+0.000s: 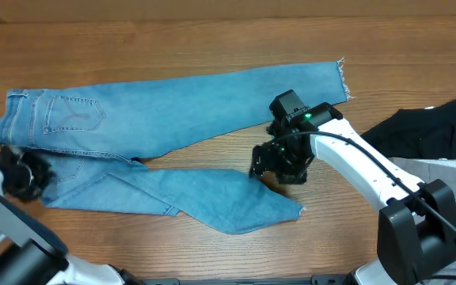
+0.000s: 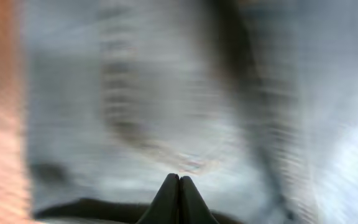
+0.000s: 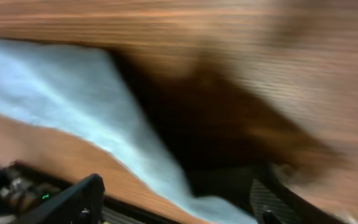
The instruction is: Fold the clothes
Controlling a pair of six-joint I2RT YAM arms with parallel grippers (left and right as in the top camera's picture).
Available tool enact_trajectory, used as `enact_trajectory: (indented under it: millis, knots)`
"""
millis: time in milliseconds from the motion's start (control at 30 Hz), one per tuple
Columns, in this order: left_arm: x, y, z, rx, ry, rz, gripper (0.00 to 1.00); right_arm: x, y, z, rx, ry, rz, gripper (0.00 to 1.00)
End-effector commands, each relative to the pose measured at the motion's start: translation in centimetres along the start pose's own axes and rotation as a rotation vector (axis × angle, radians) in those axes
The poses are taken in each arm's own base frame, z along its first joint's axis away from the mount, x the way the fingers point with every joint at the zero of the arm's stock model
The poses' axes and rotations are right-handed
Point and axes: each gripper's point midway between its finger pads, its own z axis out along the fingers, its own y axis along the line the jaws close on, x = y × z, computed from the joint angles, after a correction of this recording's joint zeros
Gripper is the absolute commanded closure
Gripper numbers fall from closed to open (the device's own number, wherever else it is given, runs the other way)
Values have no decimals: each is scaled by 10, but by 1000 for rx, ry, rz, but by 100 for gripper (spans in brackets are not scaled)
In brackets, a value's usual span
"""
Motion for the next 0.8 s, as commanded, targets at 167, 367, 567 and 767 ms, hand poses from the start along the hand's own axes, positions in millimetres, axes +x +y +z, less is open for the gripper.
enact_trajectory:
  millis: [167,367,567,767]
  knots:
    - [4,-82,-32,117,-122,356,89,22,-37,3,140,52,385,0]
    - [16,-98,-23,86,-101,438,88,39,-36,24,76,139,474,0]
    - [15,-99,-21,58,-110,453,87,50,-31,46,-21,197,446,14]
    - [15,-98,-21,56,-110,453,87,24,-33,44,-37,96,357,88]
